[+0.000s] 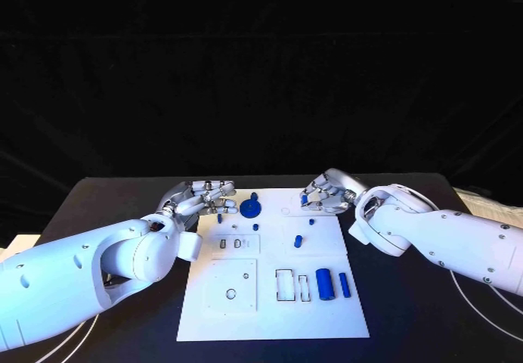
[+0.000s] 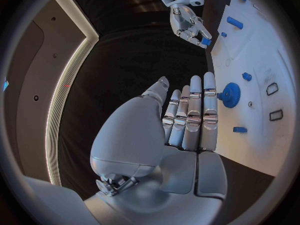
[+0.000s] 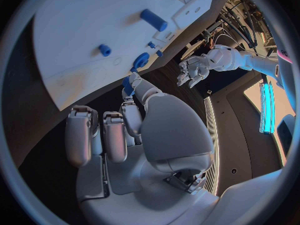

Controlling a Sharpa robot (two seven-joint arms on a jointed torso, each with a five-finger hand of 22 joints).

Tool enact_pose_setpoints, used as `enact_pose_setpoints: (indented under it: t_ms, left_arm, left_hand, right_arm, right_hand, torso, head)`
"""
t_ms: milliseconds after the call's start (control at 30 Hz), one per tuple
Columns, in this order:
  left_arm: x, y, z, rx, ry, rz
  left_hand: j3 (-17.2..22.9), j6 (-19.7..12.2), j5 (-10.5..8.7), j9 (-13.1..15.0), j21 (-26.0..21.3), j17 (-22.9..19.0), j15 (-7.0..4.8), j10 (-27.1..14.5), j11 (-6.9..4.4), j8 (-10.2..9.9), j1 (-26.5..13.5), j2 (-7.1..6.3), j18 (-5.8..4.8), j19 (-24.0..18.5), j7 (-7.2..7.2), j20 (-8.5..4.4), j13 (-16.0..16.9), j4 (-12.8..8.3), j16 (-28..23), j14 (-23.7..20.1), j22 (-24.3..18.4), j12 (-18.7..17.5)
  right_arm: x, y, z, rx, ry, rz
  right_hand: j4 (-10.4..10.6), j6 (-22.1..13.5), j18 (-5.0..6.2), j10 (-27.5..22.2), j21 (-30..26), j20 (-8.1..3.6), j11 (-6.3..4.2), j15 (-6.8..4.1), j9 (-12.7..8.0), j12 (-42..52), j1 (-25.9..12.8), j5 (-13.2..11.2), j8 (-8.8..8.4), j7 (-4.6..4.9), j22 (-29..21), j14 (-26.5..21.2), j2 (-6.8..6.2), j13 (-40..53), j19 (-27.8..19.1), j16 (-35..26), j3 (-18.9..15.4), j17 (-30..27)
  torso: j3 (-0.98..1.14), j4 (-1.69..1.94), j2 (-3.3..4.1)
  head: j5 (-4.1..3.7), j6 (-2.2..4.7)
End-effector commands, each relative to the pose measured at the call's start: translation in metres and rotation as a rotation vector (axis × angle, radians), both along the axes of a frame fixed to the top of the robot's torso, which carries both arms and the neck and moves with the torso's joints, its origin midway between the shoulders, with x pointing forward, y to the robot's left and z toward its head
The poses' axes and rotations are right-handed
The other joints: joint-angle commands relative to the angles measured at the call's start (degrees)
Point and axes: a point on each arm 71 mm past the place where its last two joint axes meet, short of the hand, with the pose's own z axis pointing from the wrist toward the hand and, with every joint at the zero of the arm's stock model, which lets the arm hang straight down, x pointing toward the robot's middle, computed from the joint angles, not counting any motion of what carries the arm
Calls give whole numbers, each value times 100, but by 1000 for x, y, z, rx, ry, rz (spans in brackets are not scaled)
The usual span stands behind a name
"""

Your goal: Assemble the parts on the task board

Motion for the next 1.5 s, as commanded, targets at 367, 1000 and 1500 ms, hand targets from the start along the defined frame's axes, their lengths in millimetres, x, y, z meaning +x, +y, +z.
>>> enact_pose_setpoints:
  t_ms: [367,1000,1500]
  left_arm:
    - [8,11,-3,-48,24,37]
    - [7,8,-3,-54,25,30]
    - [6,7,-2,-55,28,25]
  left_hand:
    - [45,13,-11,-4,24,14,-3,3,-12,-38,33,-23,98,-1,0,-2,-5,-8,-32,24,11,-31]
    - [49,16,-10,-4,25,16,-4,6,-13,-37,33,-22,98,-1,-1,-3,-5,-10,-33,24,11,-30]
    - [59,19,-11,-3,28,22,-5,10,-14,-37,31,-23,99,-2,-1,-4,-5,-17,-37,26,13,-30]
  right_arm:
    - [-26,88,-19,-164,-30,91]
    - [-37,137,-48,-214,29,128]
    - [-41,146,-55,-249,71,167]
  right_hand:
    - [-25,-27,-87,-63,-7,-20,17,-4,75,-40,-67,83,-30,-25,-14,489,-24,-72,-2,-49,70,1040]
    - [-26,-20,-84,-61,-14,-19,18,-3,77,-37,-84,104,-29,-25,-25,484,-32,-68,-6,-66,78,1017]
    - [-4,-43,-79,-76,-33,-11,29,6,75,-58,-213,124,-51,-12,-55,481,-113,-79,-17,-81,64,999]
  torso:
    - [-50,74,-63]
    - [-56,79,-57]
    - [-51,61,-61]
  head:
    - [83,-118]
    - [181,-221]
    - [245,-281]
